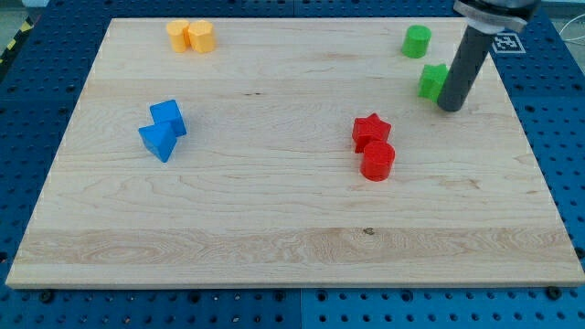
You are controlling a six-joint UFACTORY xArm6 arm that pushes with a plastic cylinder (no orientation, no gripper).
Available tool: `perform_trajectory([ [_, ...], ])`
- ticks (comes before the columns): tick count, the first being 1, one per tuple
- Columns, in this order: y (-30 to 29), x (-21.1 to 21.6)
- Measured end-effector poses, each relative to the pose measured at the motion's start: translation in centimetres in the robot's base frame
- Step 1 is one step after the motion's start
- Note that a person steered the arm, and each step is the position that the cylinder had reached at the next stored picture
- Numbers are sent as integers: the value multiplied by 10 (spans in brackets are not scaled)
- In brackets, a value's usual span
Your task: Point at red star
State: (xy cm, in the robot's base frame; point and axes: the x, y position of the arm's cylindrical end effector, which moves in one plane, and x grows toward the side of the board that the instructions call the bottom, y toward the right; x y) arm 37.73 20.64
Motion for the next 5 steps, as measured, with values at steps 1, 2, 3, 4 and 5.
perform_trajectory([
  [1, -14, -23],
  [2, -19, -47],
  [3, -19, -60],
  [4, -20, -45],
  [5, -15, -24],
])
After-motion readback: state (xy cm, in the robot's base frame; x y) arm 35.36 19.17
